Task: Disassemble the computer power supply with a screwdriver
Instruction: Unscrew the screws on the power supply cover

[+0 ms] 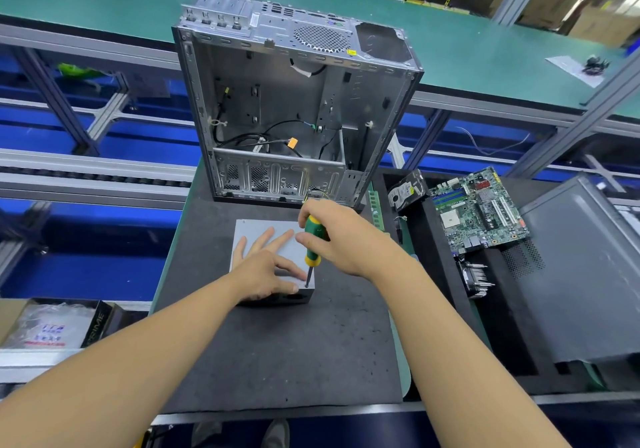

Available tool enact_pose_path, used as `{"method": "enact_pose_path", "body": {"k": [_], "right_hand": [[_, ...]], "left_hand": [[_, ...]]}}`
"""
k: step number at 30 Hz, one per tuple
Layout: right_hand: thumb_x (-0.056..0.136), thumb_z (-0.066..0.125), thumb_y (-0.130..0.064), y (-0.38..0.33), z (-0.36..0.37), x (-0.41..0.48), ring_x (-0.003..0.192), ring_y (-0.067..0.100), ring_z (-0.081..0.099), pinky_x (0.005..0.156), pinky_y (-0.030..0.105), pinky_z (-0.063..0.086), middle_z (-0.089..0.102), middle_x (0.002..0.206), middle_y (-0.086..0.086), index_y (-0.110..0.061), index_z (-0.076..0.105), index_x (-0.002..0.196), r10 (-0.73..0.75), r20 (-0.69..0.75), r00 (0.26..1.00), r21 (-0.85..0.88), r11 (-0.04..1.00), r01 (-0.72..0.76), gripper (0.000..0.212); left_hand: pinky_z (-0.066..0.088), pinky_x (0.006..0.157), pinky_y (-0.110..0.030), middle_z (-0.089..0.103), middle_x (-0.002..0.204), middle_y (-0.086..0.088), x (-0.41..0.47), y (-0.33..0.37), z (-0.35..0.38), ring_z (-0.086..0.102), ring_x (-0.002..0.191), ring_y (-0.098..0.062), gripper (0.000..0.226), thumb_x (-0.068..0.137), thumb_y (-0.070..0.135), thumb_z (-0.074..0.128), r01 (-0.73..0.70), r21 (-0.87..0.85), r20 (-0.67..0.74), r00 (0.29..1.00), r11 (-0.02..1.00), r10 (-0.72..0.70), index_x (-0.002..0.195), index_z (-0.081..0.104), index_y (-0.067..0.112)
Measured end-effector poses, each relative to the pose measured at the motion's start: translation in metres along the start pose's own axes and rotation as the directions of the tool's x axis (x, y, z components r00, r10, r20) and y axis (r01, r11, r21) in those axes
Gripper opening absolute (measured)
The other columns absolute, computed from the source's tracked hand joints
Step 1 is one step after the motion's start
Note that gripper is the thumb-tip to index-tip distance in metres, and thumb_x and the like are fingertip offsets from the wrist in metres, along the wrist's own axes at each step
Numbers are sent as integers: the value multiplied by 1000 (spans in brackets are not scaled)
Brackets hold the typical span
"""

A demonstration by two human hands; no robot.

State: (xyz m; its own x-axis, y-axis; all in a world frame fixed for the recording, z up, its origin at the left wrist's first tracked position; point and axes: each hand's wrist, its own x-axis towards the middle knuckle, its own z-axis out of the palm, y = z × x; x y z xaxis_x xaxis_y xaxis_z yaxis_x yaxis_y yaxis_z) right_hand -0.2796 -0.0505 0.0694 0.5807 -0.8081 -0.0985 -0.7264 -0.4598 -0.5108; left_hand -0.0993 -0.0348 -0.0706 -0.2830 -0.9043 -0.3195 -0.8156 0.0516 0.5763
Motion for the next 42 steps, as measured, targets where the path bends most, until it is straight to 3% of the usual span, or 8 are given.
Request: {"method": "enact_pose_path", "body": {"k": [10,15,19,23,27,31,39,42], "right_hand": [[95,60,-15,-15,-19,1,102,17,54,90,39,47,60,108,-5,-27,62,110,22,213,977,-85,996,-4,20],[94,56,-30,-23,-17,3,80,12,56,71,34,48,60,81,-13,-30,60,92,32,236,971,-84,996,-12,4],[101,45,-47,-30,-13,4,86,14,56,76,34,48,62,79,-13,-34,59,95,57,200,978,-93,995,-39,20],[102,42,-37,-27,-13,2,101,22,57,82,39,47,65,103,-4,-26,47,129,105,190,976,-150,986,-77,29],[99,51,-32,-22,-15,-3,76,18,53,62,34,38,55,90,-4,-20,40,115,136,163,977,-49,990,-130,23],[97,56,-28,-22,-23,-4,96,18,48,83,36,43,40,108,-7,-21,49,120,100,151,983,-78,993,-89,25],[93,64,-24,-22,-27,-4,83,17,49,78,32,44,58,121,2,-24,60,122,95,73,993,-165,983,-82,30],[92,56,-11,-23,-27,-6,102,17,51,84,30,42,55,120,0,-27,62,120,83,117,990,-142,988,-66,33]], "left_hand": [[-25,113,-44,-11,150,39,-4,-2,2,-21,148,-1,34,82,53,74,-30,20,-12,999,999,31,76,54,79],[-28,110,-42,-9,147,43,-1,-5,3,-23,147,0,40,81,52,75,-54,32,-24,998,998,55,75,50,83],[-31,108,-39,-20,140,42,0,-5,3,-27,144,4,32,82,56,72,-28,53,-9,1000,998,29,77,53,80],[-27,113,-44,-22,138,44,1,-6,4,-29,137,9,34,82,57,71,-39,62,-2,999,997,39,78,50,83],[-24,115,-45,-13,145,39,0,-5,3,-26,142,6,36,82,57,71,-35,48,-2,999,998,35,76,49,84],[-22,116,-47,-13,144,38,-2,-3,1,-22,148,0,27,83,56,71,-19,51,1,1000,999,19,80,54,78],[-21,117,-48,-10,151,38,-2,-2,0,-20,148,-1,25,83,56,71,-25,47,9,1000,999,24,84,57,76],[-22,116,-47,-12,148,40,-2,-4,2,-21,147,0,28,82,56,72,-33,41,-1,999,999,33,83,56,78]]}}
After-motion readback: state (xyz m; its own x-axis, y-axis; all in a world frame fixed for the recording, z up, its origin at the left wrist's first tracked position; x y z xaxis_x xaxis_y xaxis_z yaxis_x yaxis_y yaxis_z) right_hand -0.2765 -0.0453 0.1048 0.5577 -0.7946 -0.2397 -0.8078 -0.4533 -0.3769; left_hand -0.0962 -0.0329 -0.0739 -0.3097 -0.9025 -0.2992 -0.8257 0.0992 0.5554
